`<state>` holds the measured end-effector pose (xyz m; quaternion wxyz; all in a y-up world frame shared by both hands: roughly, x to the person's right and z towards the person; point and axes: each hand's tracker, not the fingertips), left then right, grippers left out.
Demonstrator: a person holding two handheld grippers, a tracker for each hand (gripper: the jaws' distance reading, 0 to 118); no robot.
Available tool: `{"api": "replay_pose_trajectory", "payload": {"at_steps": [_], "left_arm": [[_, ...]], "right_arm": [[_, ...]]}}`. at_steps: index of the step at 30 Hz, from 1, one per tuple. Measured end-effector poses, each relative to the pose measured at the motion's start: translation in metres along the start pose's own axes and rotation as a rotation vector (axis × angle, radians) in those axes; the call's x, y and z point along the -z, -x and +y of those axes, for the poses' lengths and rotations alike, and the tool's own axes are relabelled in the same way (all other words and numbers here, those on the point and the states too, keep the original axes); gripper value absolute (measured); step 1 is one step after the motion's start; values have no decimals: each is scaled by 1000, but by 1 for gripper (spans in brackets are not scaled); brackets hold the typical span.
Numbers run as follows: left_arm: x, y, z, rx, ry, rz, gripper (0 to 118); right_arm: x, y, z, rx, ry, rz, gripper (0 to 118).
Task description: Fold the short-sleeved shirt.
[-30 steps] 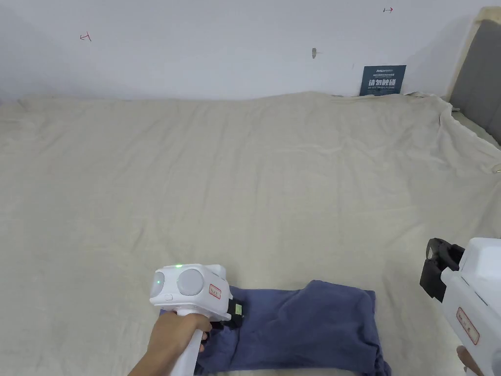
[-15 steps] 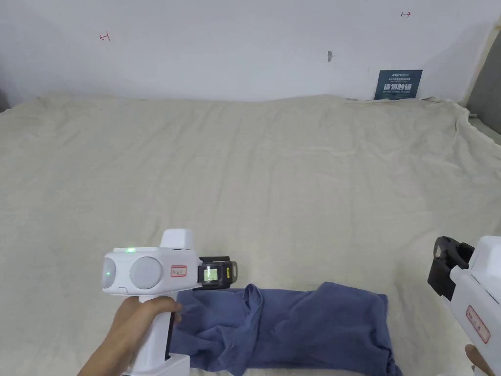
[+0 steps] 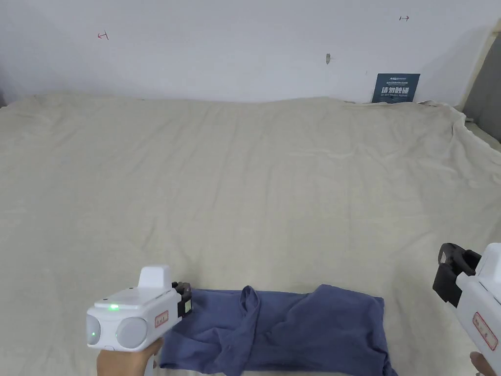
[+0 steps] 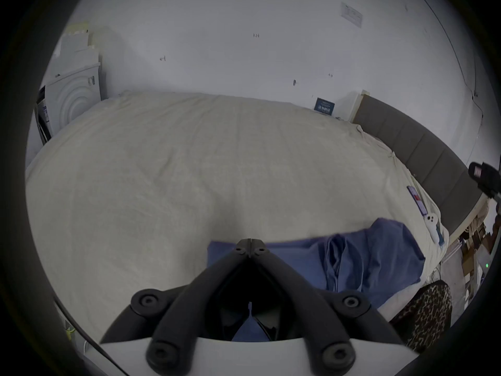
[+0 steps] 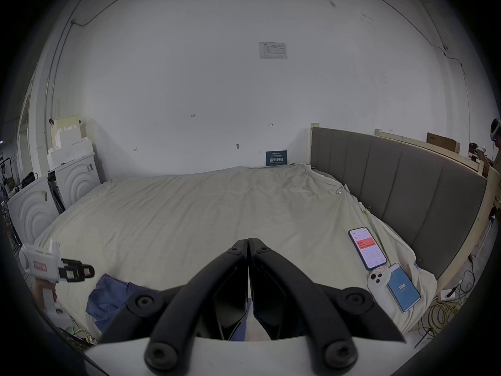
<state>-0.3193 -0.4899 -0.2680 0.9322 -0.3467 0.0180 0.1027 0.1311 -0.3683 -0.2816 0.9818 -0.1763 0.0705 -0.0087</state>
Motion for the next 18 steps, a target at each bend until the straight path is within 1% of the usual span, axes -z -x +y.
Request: {"api": "replay_pose_trajectory", "payload": {"at_steps": [6, 9, 13, 18], "left_arm": [[22, -16, -33, -23, 65, -35, 0], [30, -31, -41, -5, 86, -47, 0], [37, -55, -46, 14, 100, -99, 0], [43, -79, -44, 15, 99, -128, 0]], "right_arm": [[0, -8, -3, -2, 11, -10, 0], [-2, -10, -3, 1, 14, -15, 0], [-3, -13, -4, 4, 17, -23, 0], [-6, -16, -4, 5, 18, -31, 0]]}}
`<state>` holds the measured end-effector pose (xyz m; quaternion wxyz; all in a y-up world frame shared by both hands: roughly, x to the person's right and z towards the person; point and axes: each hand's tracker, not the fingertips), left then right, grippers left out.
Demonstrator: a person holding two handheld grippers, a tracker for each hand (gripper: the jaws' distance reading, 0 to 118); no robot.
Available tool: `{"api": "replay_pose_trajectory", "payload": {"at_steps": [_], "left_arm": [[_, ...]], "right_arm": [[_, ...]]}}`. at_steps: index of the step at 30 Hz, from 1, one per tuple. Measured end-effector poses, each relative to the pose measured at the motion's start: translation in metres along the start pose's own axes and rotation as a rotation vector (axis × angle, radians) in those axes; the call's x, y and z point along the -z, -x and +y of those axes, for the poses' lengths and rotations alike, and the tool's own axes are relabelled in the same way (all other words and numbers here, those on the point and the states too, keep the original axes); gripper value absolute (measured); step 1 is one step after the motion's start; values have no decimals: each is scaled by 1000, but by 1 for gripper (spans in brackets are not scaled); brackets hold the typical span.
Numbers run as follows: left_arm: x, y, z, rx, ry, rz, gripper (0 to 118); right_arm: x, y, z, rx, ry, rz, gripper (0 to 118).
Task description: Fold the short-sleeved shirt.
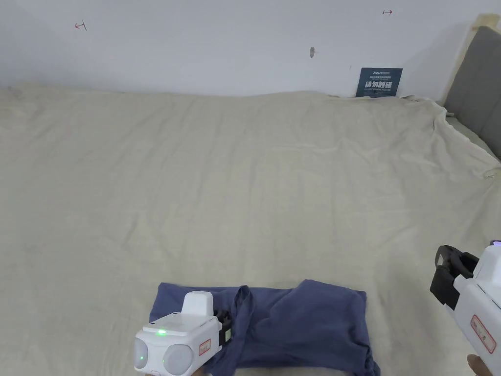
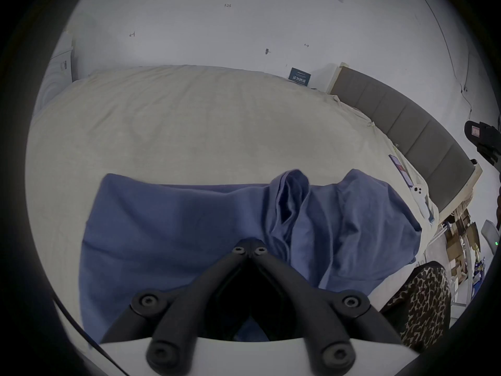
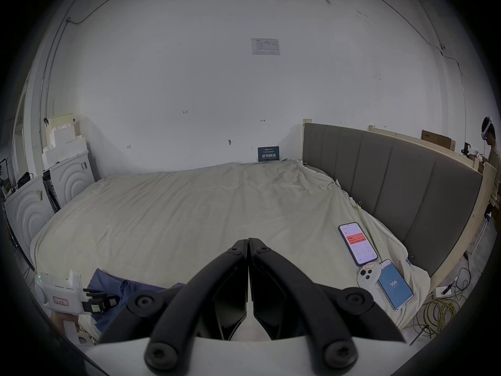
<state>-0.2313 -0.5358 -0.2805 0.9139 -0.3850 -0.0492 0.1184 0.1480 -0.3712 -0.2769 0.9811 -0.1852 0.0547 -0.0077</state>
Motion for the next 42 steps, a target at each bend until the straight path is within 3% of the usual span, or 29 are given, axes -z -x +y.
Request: {"api": "replay_pose_trajectory", "payload": {"at_steps": [8, 15, 27, 30, 34, 35, 37, 42], "left_arm": [[10, -33, 6, 48, 14, -60, 0], [0, -24, 17, 18, 25, -57, 0], [-81, 65, 73, -99, 72, -152, 0], [-91, 94, 77, -175, 110, -176, 13], [-90, 127, 75, -254, 153, -172, 81], [-88, 132, 73, -256, 160, -167, 90], [-82, 143, 68, -269, 171, -153, 97], [-59, 162, 58, -310, 236, -154, 97]], "right_arm": [[0, -7, -1, 7, -3, -9, 0], [-3, -4, 1, 7, -6, -6, 0], [0, 18, 10, -10, -17, 38, 0], [1, 24, 10, -12, -17, 48, 0], [3, 31, 10, -12, -16, 62, 0], [3, 32, 11, -13, -16, 63, 0], [3, 34, 10, -19, -13, 65, 0], [5, 34, 8, -31, -1, 66, 0]]}}
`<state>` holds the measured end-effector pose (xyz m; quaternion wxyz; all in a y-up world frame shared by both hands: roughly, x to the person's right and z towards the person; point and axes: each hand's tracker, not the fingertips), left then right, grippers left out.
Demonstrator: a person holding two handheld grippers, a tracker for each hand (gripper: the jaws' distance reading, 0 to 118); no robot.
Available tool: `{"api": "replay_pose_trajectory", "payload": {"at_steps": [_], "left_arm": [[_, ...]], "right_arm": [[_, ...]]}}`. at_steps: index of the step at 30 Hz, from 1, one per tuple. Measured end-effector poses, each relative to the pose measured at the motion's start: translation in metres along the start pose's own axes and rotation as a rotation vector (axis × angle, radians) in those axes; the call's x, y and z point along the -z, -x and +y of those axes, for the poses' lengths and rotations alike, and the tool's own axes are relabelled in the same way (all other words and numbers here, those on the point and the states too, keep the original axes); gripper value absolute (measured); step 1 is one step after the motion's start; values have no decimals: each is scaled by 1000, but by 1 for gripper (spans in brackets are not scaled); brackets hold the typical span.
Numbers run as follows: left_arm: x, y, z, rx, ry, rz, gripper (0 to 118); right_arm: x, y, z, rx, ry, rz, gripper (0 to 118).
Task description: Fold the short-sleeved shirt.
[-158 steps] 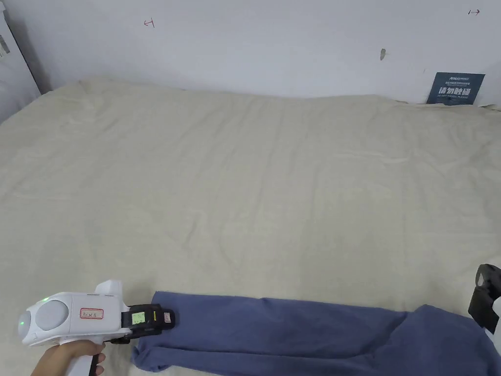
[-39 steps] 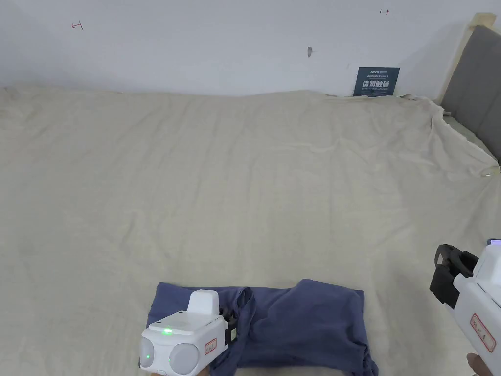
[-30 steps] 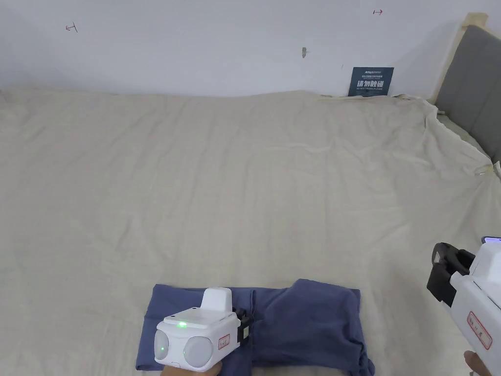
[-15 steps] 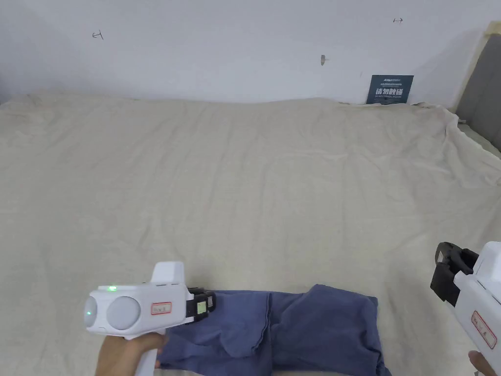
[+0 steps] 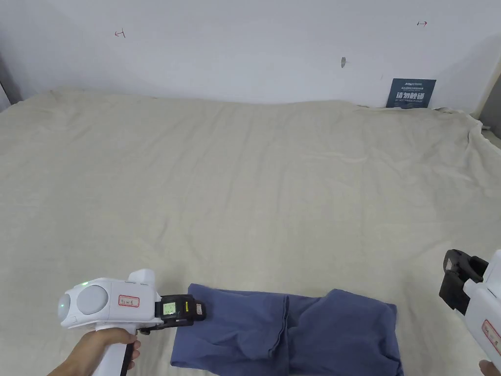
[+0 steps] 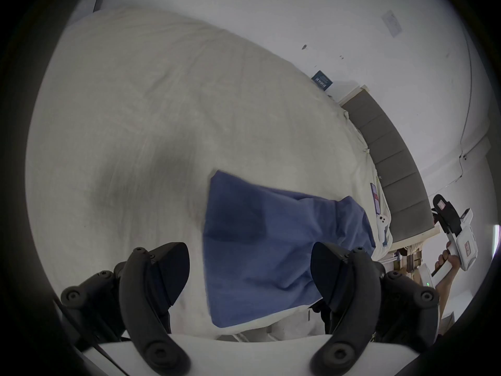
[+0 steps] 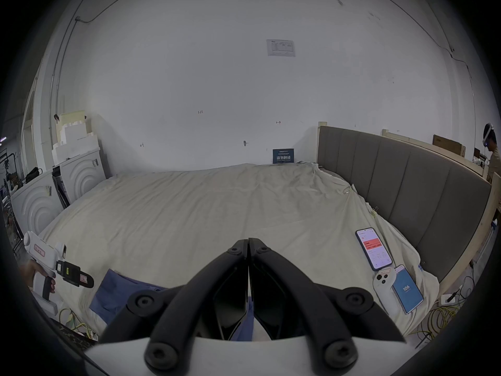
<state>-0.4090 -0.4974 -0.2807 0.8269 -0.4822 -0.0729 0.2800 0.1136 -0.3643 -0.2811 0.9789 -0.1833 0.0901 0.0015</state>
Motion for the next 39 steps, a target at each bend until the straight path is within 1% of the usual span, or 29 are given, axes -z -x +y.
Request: {"api": "replay_pose_trajectory", "payload": {"at_steps": [2, 6, 9, 12, 15, 16, 19, 22, 26, 28, 32, 35, 39], "left_arm": [[9, 5, -1, 6, 10, -5, 94], [27, 10, 1, 8, 45, -4, 81], [28, 6, 3, 24, 42, -16, 78], [29, 7, 8, 24, 38, -17, 52], [33, 8, 7, 34, 49, -16, 37], [34, 7, 6, 37, 48, -18, 29], [38, 2, 3, 39, 59, -12, 13], [37, -3, 2, 48, 52, 6, 8], [25, -13, 1, 85, 30, 41, 6], [12, -14, 3, 70, 22, 38, 6], [-20, -2, 6, 56, -9, 87, 5], [-53, 14, 6, 12, -32, 153, 5], [-90, 29, 6, -1, -50, 215, 5]], "right_arm": [[-2, 3, 1, -3, 5, -4, 0], [-1, 0, -1, -1, 14, -18, 0], [1, -3, -4, -4, 21, -30, 0], [1, -4, -6, 1, 24, -35, 0], [3, -6, -7, 3, 30, -35, 0], [4, -6, -8, 3, 31, -35, 0], [8, -12, -9, 5, 31, -34, 0], [8, -11, -8, 6, 27, -33, 0], [8, -9, -4, 4, 21, -28, 0], [8, -8, -2, 3, 16, -24, 0], [8, -6, 1, 2, 6, -13, 0], [7, 0, 4, 2, 2, -1, 0], [8, 4, 4, 6, -6, 17, 0]]}}
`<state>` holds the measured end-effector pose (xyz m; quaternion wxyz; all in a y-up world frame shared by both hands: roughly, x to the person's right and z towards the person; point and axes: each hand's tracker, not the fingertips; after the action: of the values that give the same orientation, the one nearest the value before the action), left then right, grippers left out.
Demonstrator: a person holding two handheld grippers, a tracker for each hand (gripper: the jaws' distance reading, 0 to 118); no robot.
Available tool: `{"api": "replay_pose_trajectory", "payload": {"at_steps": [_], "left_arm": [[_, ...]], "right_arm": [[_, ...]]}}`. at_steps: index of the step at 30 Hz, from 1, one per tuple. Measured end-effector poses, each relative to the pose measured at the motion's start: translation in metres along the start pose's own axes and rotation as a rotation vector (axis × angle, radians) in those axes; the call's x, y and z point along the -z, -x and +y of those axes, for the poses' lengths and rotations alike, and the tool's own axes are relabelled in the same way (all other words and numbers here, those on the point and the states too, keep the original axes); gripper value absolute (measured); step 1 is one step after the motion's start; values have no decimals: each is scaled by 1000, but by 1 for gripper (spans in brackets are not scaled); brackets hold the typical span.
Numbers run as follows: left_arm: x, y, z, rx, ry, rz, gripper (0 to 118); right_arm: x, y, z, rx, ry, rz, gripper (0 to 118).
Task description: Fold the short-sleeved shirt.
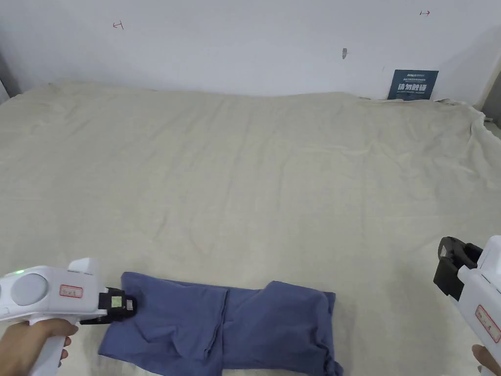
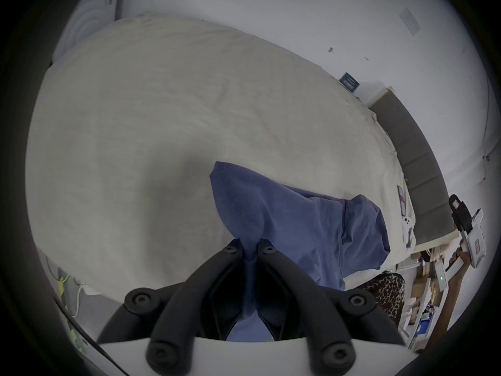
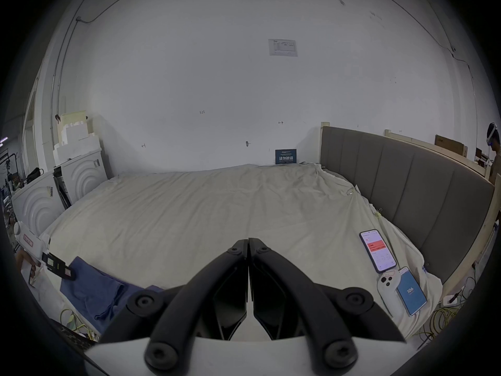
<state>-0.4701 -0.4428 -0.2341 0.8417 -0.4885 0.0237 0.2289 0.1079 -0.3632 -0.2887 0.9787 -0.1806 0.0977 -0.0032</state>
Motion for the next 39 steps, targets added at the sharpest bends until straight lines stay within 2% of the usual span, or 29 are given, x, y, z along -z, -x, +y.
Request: {"api": "replay_pose_trajectory", "payload": {"at_steps": [3, 8, 15, 26, 31, 35, 37, 39], "left_arm": [[-13, 3, 1, -25, -7, 14, 5], [-27, -43, 0, -15, -10, -53, 6], [-21, -144, 8, 135, 39, -202, 6], [90, -257, -2, 317, 185, -230, 6], [140, -288, -22, 372, 257, -155, 6], [163, -295, -35, 366, 270, -118, 7], [165, -298, -39, 369, 262, -103, 15], [163, -298, -38, 364, 253, -103, 33]], "right_arm": [[-1, 5, 0, 5, -2, 12, 0], [-5, 12, 1, 2, -3, 29, 0], [-9, 8, 2, 6, -11, 37, 0], [-16, -16, -4, 16, -5, 11, 0], [-17, -27, -8, 14, 5, -10, 0], [-20, -29, -9, 18, 9, -21, 0], [-20, -30, -10, 18, 12, -24, 0], [-20, -32, -11, 19, 15, -26, 0]]}}
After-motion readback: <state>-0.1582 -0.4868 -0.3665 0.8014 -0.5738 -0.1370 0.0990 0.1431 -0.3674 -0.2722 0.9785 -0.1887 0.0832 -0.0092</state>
